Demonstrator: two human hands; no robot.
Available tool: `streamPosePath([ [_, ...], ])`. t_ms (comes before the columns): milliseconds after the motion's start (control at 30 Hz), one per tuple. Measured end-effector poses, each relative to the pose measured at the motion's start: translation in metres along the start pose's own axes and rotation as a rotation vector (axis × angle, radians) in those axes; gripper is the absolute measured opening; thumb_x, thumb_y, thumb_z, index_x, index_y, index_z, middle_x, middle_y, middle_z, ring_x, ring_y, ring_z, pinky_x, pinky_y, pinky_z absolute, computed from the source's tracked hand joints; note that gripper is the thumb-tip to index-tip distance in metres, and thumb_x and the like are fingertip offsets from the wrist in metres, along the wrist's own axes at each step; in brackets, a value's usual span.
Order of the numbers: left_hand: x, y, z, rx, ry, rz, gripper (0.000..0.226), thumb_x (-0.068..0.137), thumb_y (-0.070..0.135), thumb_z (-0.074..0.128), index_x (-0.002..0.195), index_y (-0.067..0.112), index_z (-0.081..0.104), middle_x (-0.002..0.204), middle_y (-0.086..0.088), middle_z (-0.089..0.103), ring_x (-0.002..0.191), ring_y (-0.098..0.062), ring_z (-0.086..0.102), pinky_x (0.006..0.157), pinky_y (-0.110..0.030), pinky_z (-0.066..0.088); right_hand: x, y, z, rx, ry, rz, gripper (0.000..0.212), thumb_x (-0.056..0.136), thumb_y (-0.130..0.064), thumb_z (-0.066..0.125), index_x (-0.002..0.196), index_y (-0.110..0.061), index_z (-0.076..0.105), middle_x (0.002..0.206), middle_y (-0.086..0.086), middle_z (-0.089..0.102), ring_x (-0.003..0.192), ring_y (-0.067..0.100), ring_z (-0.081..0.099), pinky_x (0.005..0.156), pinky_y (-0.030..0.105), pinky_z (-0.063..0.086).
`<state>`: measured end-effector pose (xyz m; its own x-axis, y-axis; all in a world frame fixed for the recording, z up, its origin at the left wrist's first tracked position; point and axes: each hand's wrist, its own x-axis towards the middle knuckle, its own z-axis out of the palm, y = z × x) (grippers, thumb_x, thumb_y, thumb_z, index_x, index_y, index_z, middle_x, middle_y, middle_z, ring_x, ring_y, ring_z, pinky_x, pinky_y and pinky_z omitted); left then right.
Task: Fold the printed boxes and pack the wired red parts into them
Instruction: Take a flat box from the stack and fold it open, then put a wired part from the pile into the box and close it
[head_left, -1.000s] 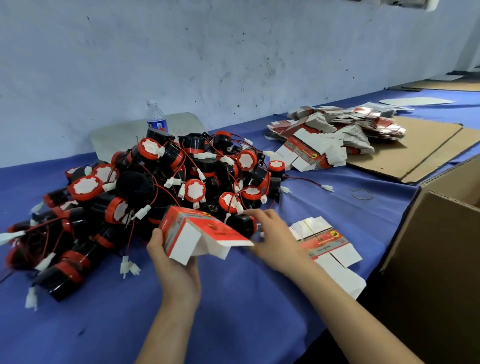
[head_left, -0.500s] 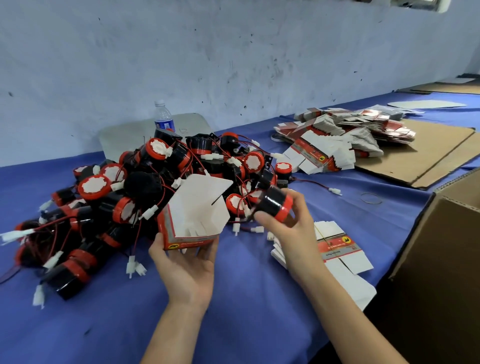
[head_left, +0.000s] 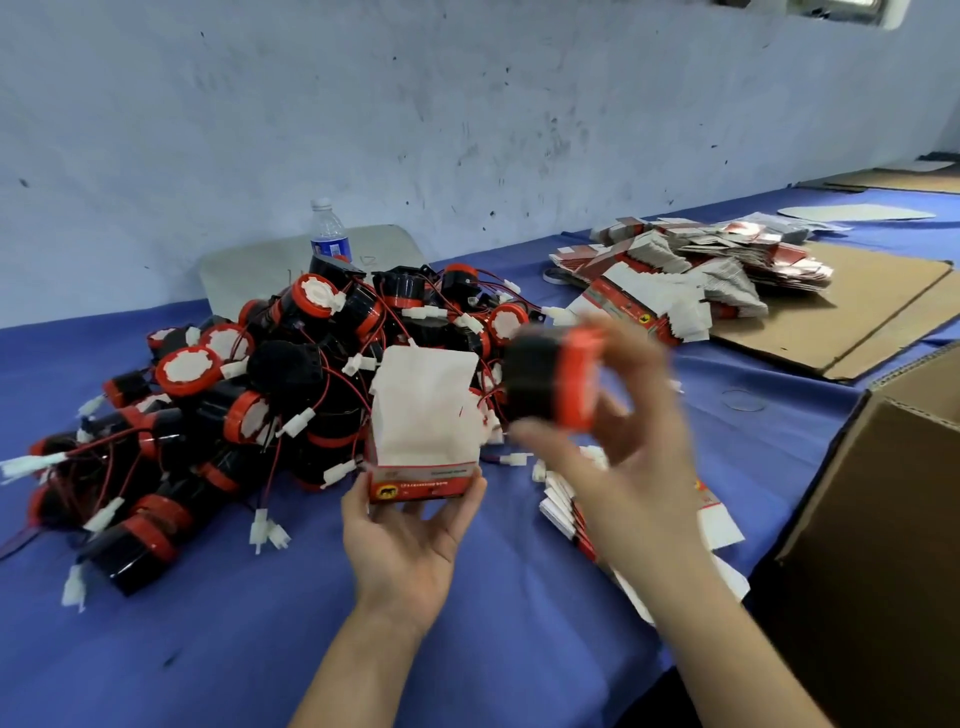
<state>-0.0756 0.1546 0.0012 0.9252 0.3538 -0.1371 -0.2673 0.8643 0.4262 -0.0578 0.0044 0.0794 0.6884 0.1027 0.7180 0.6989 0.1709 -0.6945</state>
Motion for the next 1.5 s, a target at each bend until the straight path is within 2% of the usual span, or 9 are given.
streamPosePath([
  [133, -0.006, 0.0, 0.004, 0.128, -0.08, -0.003, 0.047, 0.094, 0.038, 0.037, 0.114, 0.007, 0.065, 0.104, -0.012, 0.072, 0.082, -0.024, 0.073, 0.056, -0.031, 0.057, -0.017, 0.019, 0.03, -0.581, -0.288, -0.041, 0.07, 0.069, -0.018, 0.08, 0.131, -0.025, 0.047, 0.117, -0.013, 0.054, 0.109, 0.012, 0.046, 0.087, 0.023, 0.045],
  [333, -0.007, -0.001, 0.001, 0.31, -0.181, 0.069, 0.046, 0.096, 0.035, 0.031, 0.131, 0.017, 0.054, 0.114, -0.011, 0.07, 0.096, -0.027, 0.071, 0.063, -0.035, 0.058, -0.012, 0.034, 0.032, -0.547, -0.362, 0.1, 0.069, 0.074, -0.007, 0.076, 0.134, -0.025, 0.045, 0.113, -0.011, 0.033, 0.097, 0.0, 0.039, 0.077, 0.005, 0.043],
  [600, 0.005, -0.002, -0.013, 0.89, -0.037, 0.079, 0.024, 0.095, 0.008, 0.035, 0.103, 0.012, 0.058, 0.086, -0.007, 0.075, 0.076, -0.029, 0.072, 0.055, -0.03, 0.057, 0.004, 0.045, 0.016, -0.863, -0.737, 0.229, 0.062, 0.085, -0.009, 0.062, 0.142, -0.021, 0.041, 0.129, 0.002, 0.039, 0.114, 0.026, 0.048, 0.094, 0.031, 0.041],
  [733, 0.009, 0.007, -0.022, 1.399, 0.019, 0.386, 0.026, 0.085, 0.021, 0.04, 0.076, 0.026, 0.063, 0.09, 0.005, 0.065, 0.088, -0.017, 0.058, 0.074, -0.025, 0.046, 0.006, 0.05, 0.022, -0.898, -0.882, 0.22, 0.042, 0.084, -0.011, 0.065, 0.123, -0.01, 0.049, 0.121, 0.008, 0.046, 0.109, 0.032, 0.049, 0.088, 0.04, 0.044],
  [833, 0.006, 0.009, -0.015, 1.274, -0.05, 0.517, 0.038, 0.078, 0.03, 0.041, 0.108, 0.044, 0.06, 0.112, 0.018, 0.061, 0.109, -0.006, 0.056, 0.083, -0.024, 0.048, 0.007, 0.056, 0.031, -0.918, -0.933, 0.177, 0.039, 0.084, -0.007, 0.062, 0.12, -0.01, 0.049, 0.119, 0.009, 0.048, 0.107, 0.033, 0.049, 0.084, 0.041, 0.045],
  [1000, 0.003, 0.0, -0.02, 1.53, -0.121, 0.689, 0.051, 0.076, 0.031, 0.051, 0.112, 0.067, 0.044, 0.122, 0.02, 0.042, 0.109, -0.001, 0.048, 0.084, -0.031, 0.051, 0.003, 0.066, 0.034, -0.786, -0.833, 0.142, 0.044, 0.083, 0.002, 0.056, 0.125, -0.011, 0.056, 0.124, 0.007, 0.057, 0.114, 0.027, 0.052, 0.091, 0.035, 0.042],
  [1167, 0.003, 0.0, -0.021, 1.607, -0.074, 0.647, 0.056, 0.081, 0.009, 0.06, 0.099, 0.061, 0.049, 0.123, 0.011, 0.038, 0.112, -0.013, 0.043, 0.088, -0.032, 0.046, -0.008, 0.074, 0.003, -0.612, -0.306, 0.222, 0.032, 0.087, -0.004, 0.058, 0.116, -0.016, 0.059, 0.115, -0.004, 0.06, 0.112, 0.013, 0.049, 0.092, 0.011, 0.033],
  [1367, 0.002, -0.001, -0.02, 1.619, -0.08, 0.618, 0.047, 0.082, 0.011, 0.06, 0.1, 0.053, 0.051, 0.117, 0.013, 0.038, 0.108, -0.012, 0.046, 0.088, -0.038, 0.051, -0.009, 0.08, -0.011, -0.669, -0.332, 0.365, 0.003, 0.093, -0.019, 0.059, 0.091, -0.017, 0.059, 0.076, -0.008, 0.061, 0.079, 0.017, 0.054, 0.08, 0.035, 0.045],
  [1500, 0.005, -0.003, -0.023, 1.63, -0.098, 0.659, 0.044, 0.082, 0.017, 0.063, 0.099, 0.055, 0.05, 0.117, 0.015, 0.037, 0.107, -0.014, 0.048, 0.086, -0.029, 0.05, -0.006, 0.066, 0.006, -0.982, -0.419, 0.115, 0.006, 0.095, -0.023, 0.052, 0.096, -0.02, 0.057, 0.094, -0.006, 0.061, 0.083, 0.021, 0.057, 0.063, 0.035, 0.043],
])
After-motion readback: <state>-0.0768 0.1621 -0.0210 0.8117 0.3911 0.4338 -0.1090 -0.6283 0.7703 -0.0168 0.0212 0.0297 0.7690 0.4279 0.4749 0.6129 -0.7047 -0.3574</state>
